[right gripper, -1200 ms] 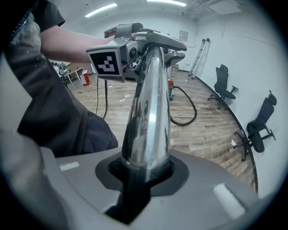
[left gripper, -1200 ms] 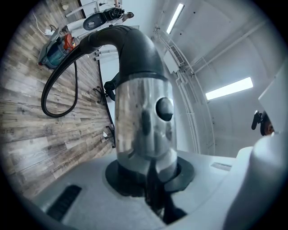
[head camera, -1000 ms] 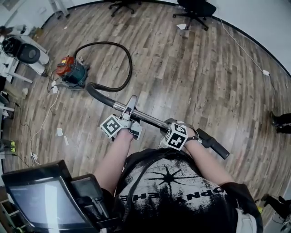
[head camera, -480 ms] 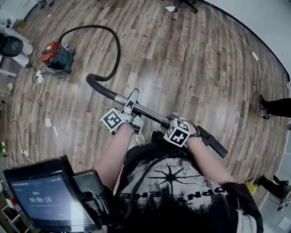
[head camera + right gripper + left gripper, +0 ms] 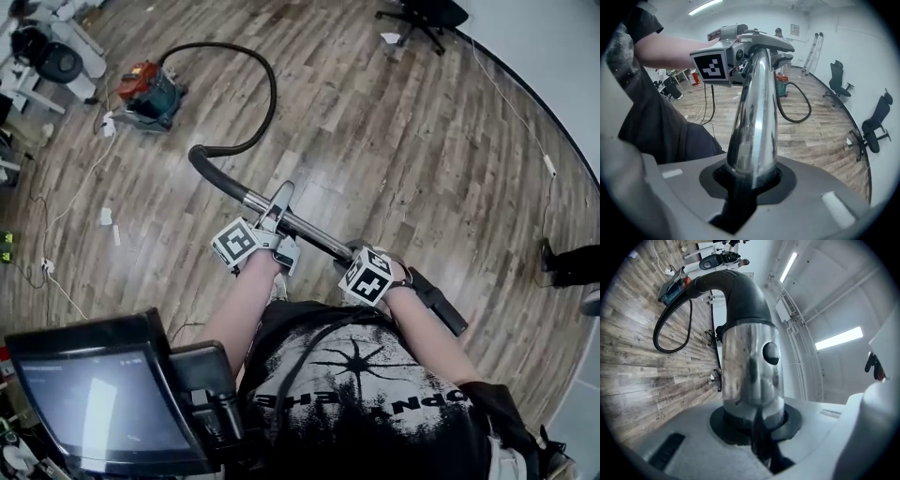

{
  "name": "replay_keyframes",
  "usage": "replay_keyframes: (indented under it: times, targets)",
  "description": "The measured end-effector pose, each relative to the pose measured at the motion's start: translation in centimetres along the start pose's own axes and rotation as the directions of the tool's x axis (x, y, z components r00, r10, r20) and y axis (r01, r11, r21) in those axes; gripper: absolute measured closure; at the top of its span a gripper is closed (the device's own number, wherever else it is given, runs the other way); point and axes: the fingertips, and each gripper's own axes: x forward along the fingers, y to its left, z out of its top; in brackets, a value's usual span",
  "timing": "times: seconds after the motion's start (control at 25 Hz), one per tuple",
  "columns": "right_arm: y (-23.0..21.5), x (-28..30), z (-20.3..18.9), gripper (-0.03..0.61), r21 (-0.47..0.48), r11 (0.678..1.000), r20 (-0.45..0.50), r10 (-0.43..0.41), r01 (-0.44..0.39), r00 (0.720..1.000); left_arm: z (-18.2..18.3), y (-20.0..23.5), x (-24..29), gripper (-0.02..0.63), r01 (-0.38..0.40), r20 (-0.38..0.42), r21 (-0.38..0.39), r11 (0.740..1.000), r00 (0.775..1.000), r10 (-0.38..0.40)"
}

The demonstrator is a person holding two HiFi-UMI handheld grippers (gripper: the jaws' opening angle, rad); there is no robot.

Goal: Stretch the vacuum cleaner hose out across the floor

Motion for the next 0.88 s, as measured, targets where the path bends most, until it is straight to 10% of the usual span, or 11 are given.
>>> replay_keyframes:
  times: [0.88]
  targets:
    - [-2.7,-6.8,-15.3,0.483,-0.113,0.992,0.098,0.061,-0.05,0.993,-15.9,-3.1,5.2,0.56,-0.058,0.094,0.117,0.991,0.994,0.048]
